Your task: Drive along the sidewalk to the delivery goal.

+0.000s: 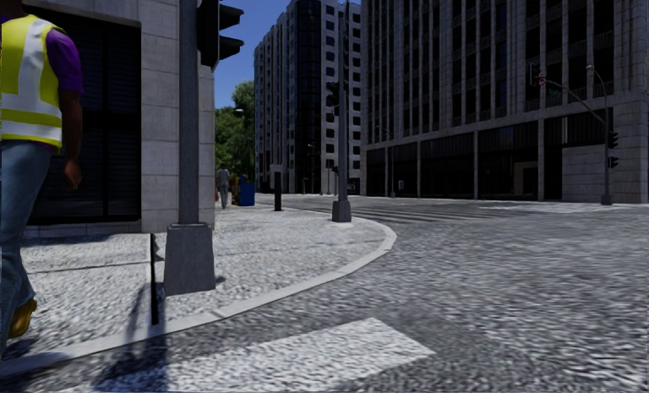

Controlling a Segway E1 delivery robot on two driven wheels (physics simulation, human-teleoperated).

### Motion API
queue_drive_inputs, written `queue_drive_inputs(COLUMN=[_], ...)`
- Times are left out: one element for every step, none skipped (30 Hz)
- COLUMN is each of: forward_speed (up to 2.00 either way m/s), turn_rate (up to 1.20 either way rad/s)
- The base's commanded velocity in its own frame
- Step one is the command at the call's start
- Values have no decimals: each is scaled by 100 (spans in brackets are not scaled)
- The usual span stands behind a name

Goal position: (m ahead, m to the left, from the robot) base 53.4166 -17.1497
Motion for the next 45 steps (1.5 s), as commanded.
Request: queue_drive_inputs(forward_speed=[167,167,167,167,167,167,167,167,167,167,167,167,167,167,167,167,167,167,167,167,167,167,167,167,167,167,167,167,167,167,167,167,167,167,167,167,167,167,167,167,167,167,167,167,167], turn_rate=[0,0,15,60,70,73,73,74,74,74,74,61,61,54,37,12,1,1,0,0,0,0,0,0,0,0,0,-66,-120,-120,-120,-120,-120,-45,-45,0,0,0,0,0,0,0,0,0,0])
